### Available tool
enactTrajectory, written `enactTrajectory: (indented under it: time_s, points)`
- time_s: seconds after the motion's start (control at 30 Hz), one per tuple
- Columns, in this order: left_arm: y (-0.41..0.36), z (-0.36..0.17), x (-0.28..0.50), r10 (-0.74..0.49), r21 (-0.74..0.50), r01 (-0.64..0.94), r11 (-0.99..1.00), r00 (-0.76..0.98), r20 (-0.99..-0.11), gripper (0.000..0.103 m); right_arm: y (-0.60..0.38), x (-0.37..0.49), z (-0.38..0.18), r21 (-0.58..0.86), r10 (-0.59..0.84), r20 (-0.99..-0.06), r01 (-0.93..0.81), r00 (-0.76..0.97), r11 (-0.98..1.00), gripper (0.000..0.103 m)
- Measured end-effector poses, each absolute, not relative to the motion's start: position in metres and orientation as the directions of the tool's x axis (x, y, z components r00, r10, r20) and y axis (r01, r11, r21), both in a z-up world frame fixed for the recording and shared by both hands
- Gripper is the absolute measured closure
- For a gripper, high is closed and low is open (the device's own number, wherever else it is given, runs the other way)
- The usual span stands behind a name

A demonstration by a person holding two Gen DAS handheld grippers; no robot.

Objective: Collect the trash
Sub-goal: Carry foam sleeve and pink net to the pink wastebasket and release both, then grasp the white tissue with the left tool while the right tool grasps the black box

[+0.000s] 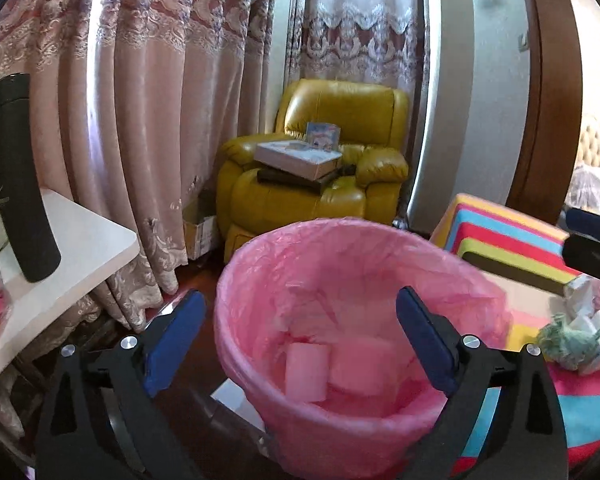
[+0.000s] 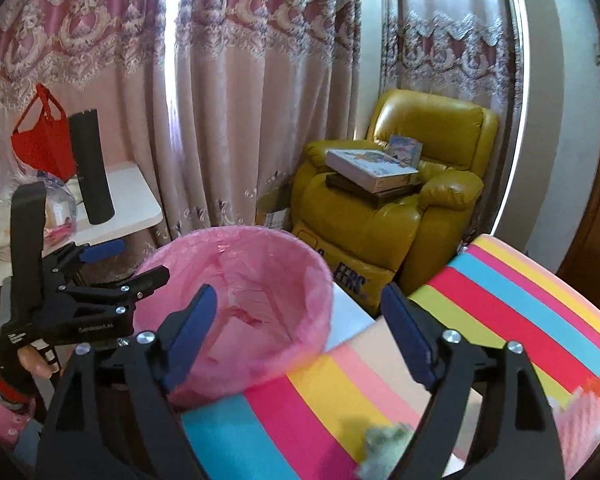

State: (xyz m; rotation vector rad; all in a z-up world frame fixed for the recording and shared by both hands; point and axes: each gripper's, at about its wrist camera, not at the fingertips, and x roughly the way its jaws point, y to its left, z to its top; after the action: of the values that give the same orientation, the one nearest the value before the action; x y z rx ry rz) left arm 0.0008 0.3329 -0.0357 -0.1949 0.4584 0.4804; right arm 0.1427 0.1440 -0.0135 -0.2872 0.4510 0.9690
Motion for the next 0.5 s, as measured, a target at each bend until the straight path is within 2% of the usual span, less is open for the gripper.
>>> enactTrajectory:
  time_s: [0.23, 0.5]
  points:
    - [0.277, -0.020, 0.000, 0.335, -0.110, -0.412, 0.904, 0.845, -0.416, 0.013, 0.065, 0.120, 0.005, -0.070, 0.705, -0.427, -0.798, 0.566, 0.598, 0.013]
    - [0.183, -0.007, 0.034, 0.170, -0.093, -0.222, 0.971, 0.905, -0.389, 0.013, -0.036, 0.124, 0.018, -0.091, 0.615, -0.386, -0.692, 0.688, 0.716, 0.013]
